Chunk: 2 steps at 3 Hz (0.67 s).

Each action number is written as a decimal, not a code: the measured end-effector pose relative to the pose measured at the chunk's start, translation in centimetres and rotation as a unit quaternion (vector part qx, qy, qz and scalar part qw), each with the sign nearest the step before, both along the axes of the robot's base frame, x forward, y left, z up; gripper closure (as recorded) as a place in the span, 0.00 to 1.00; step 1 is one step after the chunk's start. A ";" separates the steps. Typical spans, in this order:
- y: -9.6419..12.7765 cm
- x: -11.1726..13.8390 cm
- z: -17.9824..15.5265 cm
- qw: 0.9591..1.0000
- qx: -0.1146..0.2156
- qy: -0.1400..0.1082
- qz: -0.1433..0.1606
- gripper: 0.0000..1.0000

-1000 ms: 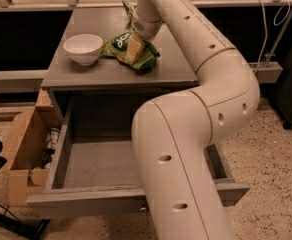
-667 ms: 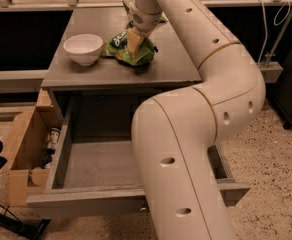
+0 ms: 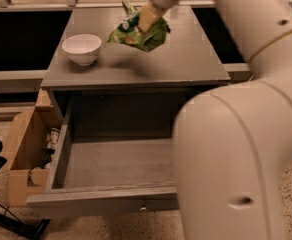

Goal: Place green rice chip bag into top drawer

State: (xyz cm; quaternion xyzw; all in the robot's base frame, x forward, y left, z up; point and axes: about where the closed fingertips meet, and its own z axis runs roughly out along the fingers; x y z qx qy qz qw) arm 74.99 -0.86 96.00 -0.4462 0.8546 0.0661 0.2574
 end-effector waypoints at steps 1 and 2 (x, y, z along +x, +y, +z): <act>-3.9 -4.8 2.1 0.999 0.028 0.015 -0.041 1.00; -7.3 -10.0 2.5 0.995 0.051 0.038 -0.072 1.00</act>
Offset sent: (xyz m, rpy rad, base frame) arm -0.1900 -0.1286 0.0115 0.1502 0.1671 -0.2449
